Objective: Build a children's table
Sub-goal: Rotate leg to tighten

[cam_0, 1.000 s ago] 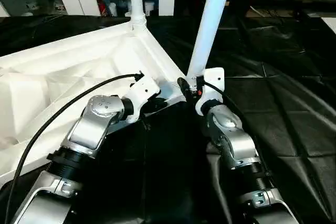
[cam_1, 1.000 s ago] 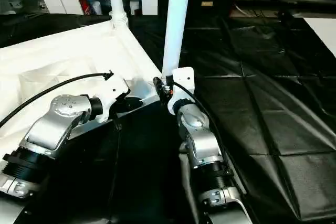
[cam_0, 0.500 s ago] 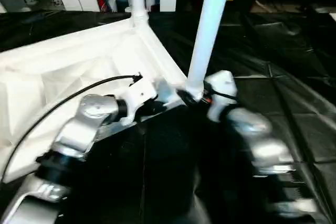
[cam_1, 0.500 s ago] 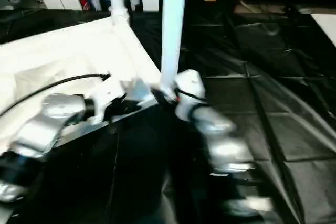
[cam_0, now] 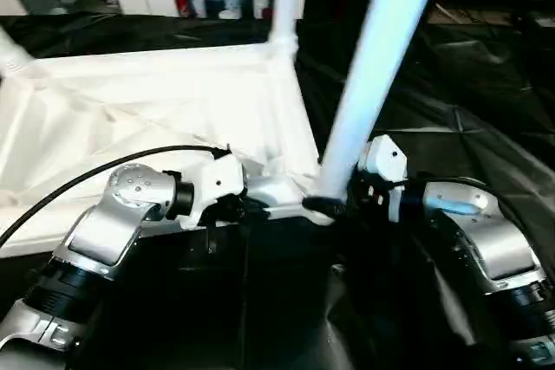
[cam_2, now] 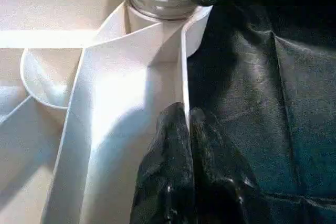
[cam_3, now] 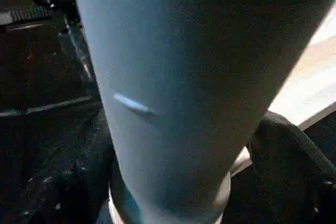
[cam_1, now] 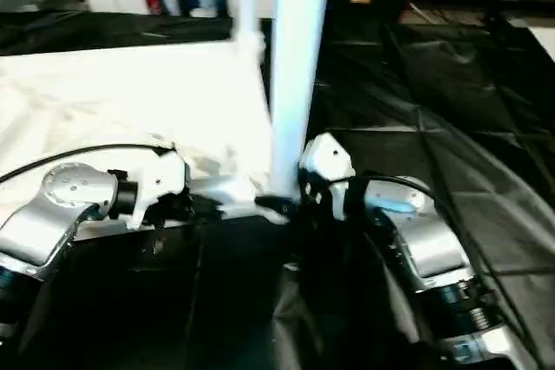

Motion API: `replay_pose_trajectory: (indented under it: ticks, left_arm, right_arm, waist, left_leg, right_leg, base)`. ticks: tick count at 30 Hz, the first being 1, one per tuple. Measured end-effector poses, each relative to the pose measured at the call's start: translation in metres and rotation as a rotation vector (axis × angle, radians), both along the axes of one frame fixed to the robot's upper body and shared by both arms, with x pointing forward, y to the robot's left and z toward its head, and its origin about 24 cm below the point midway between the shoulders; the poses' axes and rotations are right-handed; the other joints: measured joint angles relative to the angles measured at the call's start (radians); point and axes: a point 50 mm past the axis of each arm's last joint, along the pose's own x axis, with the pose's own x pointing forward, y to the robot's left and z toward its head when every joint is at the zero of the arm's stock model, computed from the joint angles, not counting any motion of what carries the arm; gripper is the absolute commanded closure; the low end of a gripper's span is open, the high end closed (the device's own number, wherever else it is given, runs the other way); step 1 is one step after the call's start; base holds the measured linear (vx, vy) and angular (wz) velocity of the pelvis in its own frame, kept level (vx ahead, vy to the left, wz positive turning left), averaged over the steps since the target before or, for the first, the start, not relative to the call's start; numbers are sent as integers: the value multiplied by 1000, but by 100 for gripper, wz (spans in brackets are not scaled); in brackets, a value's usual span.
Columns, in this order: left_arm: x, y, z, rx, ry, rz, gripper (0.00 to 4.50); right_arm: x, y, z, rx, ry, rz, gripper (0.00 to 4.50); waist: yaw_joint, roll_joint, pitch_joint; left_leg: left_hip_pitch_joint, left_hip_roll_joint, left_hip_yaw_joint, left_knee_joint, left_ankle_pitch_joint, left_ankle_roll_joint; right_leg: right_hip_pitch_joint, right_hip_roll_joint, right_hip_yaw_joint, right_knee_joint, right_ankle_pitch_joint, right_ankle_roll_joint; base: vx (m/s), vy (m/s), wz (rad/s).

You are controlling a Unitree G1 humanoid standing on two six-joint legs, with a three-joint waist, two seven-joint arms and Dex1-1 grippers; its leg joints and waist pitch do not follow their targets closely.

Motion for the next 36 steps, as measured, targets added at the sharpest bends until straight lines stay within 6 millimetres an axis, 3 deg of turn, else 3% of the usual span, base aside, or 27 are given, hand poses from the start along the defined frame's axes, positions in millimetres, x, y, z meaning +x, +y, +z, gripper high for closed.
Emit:
replay_pose_trajectory:
  ticks: [3, 15, 22, 29, 36]
  left_arm:
    - [0, 0, 0, 0, 1, -4, 450]
    - [0, 3, 0, 3, 7, -16, 450]
    - [1, 4, -1, 0, 13, -6, 450]
    - [13, -2, -3, -15, 2, 110, 450]
    - [34, -28, -6, -46, -28, 269, 450]
  right_arm:
    - [-1, -1, -1, -13, 8, 20, 68]
    - [-2, 0, -4, -21, 30, 52, 169]
    - [-1, 2, -9, 25, 43, 25, 183]
    - [9, 12, -23, 171, 32, -249, 185]
    - [30, 35, -26, 248, 5, -655, 185]
  waist:
    - [0, 0, 0]
    - [0, 0, 0]
    - [0, 0, 0]
    - [-6, -3, 0]
    - [-6, -3, 0]
  left_leg:
    - [0, 0, 0, 0, 0, 0]
    - [0, 1, 1, 4, 0, 0]
    - [0, 2, 1, 6, 0, 0]
    - [8, 3, 4, 10, -2, -6]
    - [17, 3, 4, 7, -1, -9]
  right_leg:
    - [0, 0, 0, 0, 0, 0]
    - [-1, 0, 0, 4, 0, 0]
    - [-1, 0, 0, 5, 0, 0]
    - [5, 0, 1, 10, 0, 0]
    - [13, -1, 1, 7, -4, 7]
  base:
    - [0, 0, 0]
    - [0, 0, 0]
    - [0, 0, 0]
    - [0, 0, 0]
    - [0, 0, 0]
